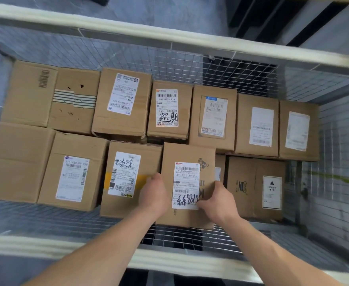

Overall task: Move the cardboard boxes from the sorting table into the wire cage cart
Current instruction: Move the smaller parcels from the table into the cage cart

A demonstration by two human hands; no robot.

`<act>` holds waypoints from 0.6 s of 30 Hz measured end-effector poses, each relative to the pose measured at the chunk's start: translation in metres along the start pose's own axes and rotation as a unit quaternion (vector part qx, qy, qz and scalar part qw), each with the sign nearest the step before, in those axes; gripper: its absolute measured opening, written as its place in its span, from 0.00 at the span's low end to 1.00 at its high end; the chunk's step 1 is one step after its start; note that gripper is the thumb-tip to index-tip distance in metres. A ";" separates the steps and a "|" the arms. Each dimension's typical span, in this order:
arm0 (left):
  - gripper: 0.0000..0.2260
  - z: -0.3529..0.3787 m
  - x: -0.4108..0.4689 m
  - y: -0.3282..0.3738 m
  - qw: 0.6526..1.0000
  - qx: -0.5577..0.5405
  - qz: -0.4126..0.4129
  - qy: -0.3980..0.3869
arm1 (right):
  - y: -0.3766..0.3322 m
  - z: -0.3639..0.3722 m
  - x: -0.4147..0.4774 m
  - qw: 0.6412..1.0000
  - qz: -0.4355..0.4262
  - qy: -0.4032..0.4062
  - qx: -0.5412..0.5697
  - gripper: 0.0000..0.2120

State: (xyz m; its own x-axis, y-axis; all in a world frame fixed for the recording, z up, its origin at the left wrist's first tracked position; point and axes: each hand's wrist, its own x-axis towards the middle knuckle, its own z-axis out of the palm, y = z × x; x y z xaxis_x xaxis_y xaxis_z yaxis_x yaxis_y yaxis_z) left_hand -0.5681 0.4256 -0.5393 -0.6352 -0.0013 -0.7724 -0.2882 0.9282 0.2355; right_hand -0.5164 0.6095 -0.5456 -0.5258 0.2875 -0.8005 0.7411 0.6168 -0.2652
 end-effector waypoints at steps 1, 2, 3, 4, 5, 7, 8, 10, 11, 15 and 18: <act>0.18 0.000 -0.002 -0.001 1.000 -0.002 -0.001 0.002 | 0.000 0.000 -0.002 1.000 -0.001 0.004 0.003 0.23; 0.18 0.000 -0.003 -0.001 1.000 -0.005 0.000 0.004 | 0.000 0.000 -0.004 1.000 -0.002 0.009 0.005 0.23; 0.17 -0.001 -0.004 -0.002 1.000 -0.008 0.000 0.005 | -0.001 0.000 -0.006 1.000 -0.002 0.014 0.007 0.23; 0.17 -0.001 -0.005 -0.002 1.000 -0.012 0.001 0.007 | -0.002 0.000 -0.007 1.000 -0.002 0.018 0.009 0.22; 0.17 -0.002 -0.005 -0.002 1.000 -0.015 0.003 0.009 | -0.003 -0.001 -0.007 1.000 -0.001 0.021 0.011 0.22; 0.15 -0.003 -0.004 0.000 1.000 -0.019 0.007 0.013 | -0.005 -0.002 -0.006 1.000 0.004 0.023 0.016 0.22; 0.14 -0.004 -0.002 0.000 1.000 -0.020 0.007 0.014 | -0.006 -0.002 -0.005 1.000 0.006 0.025 0.018 0.22; 0.13 -0.005 0.000 0.000 1.000 -0.022 0.006 0.018 | -0.007 -0.001 -0.003 0.999 0.006 0.028 0.019 0.23; 0.13 -0.004 0.001 -0.001 1.000 -0.023 0.007 0.019 | -0.006 -0.001 -0.002 0.999 0.006 0.029 0.019 0.23; 0.15 -0.003 -0.002 -0.005 0.999 -0.030 0.015 0.021 | -0.004 0.001 -0.006 0.999 0.002 0.041 0.021 0.23; 0.16 -0.004 -0.004 -0.007 0.999 -0.032 0.022 0.024 | -0.004 0.000 -0.009 0.998 -0.002 0.047 0.029 0.23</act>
State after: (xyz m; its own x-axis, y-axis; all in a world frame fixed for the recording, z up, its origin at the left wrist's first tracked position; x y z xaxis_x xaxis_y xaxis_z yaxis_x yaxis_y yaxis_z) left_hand -0.5668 0.4176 -0.5356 -0.6812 0.0202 -0.7318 -0.3031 0.9022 0.3070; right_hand -0.5147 0.6040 -0.5374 -0.5630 0.3542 -0.7467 0.7608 0.5750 -0.3009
